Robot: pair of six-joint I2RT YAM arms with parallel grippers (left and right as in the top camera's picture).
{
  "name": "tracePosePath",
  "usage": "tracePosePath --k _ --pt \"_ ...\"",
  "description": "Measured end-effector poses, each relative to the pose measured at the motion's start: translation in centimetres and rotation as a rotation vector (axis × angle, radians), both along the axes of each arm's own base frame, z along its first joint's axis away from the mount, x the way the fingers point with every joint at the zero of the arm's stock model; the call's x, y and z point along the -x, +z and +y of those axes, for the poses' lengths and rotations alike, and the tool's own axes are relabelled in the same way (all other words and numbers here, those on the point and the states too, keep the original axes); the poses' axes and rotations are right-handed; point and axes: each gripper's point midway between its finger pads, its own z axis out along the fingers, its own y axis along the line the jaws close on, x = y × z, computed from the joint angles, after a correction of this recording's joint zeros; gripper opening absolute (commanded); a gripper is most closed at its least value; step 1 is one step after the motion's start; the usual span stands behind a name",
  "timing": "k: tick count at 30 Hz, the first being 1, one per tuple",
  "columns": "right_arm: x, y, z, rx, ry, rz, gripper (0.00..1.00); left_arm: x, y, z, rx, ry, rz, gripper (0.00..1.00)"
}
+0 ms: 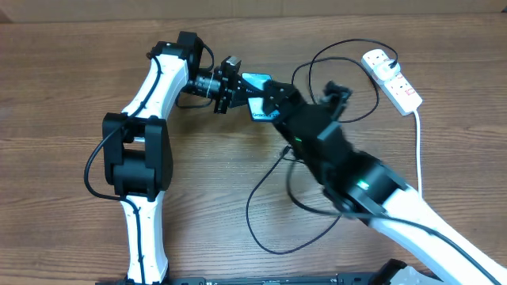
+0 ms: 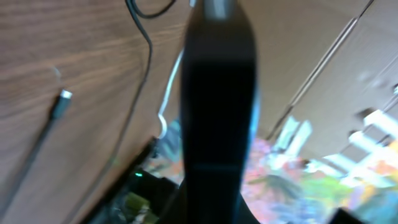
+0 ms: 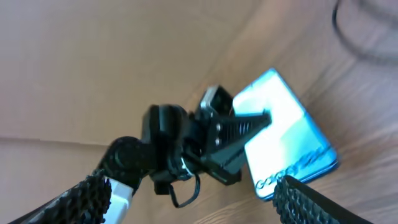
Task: Plug charger to phone and switch on socket
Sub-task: 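Raise the phone upright with the left gripper, bottom port down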
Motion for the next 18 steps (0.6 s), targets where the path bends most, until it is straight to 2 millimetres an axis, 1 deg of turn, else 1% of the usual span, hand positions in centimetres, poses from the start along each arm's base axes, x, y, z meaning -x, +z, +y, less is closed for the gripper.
tracePosePath --k 1,2,3,5,6,8,11,13,14,15,16,17,18 --pt "0.3 0.4 -1.0 0.039 0.004 -0.009 0.81 0.2 -0.3 0.2 -0.014 -0.008 -0.021 0.04" --pt "0.7 0.6 -2.5 0.101 0.011 -0.016 0.8 0.5 -1.0 0.6 -0.058 -0.024 -0.044 0.04" --pt "0.9 0.5 -3.1 0.133 0.016 -0.011 0.8 0.6 -1.5 0.8 -0.082 -0.034 -0.063 0.04" --pt "1.3 -0.7 -4.9 0.207 0.034 0.04 0.8 1.1 -2.4 1.4 -0.15 -0.064 -0.105 0.04" --pt "1.4 -1.2 -5.7 0.23 0.037 0.062 0.8 1.2 -2.5 1.6 -0.172 -0.077 -0.132 0.04" --pt "1.3 -2.3 -6.9 0.259 0.064 0.111 0.79 1.3 -2.0 2.0 -0.207 -0.102 -0.219 0.04" --pt "1.2 -3.9 -7.9 0.27 0.138 0.178 0.76 1.4 0.2 2.6 -0.257 -0.127 -0.365 0.04" --pt "1.5 -5.5 -8.1 0.267 0.222 0.246 0.77 1.3 2.5 3.4 -0.329 -0.134 -0.5 0.04" --pt "1.7 -6.4 -8.0 0.263 0.261 0.281 0.9 1.3 4.2 3.9 -0.372 -0.127 -0.578 0.04" --pt "1.8 -7.6 -8.0 0.252 0.305 0.327 1.0 1.2 6.3 4.6 -0.423 -0.112 -0.668 0.04" --pt "1.6 -8.4 -7.3 0.218 0.358 0.351 1.0 1.3 8.1 5.2 -0.466 -0.093 -0.739 0.04" --pt "1.5 -8.4 -7.2 0.216 0.373 0.346 1.0 1.2 9.4 5.7 -0.504 -0.076 -0.793 0.04" --pt "1.1 -8.3 -6.5 0.193 0.403 0.331 1.0 1.2 10.6 6.2 -0.541 -0.057 -0.836 0.04"
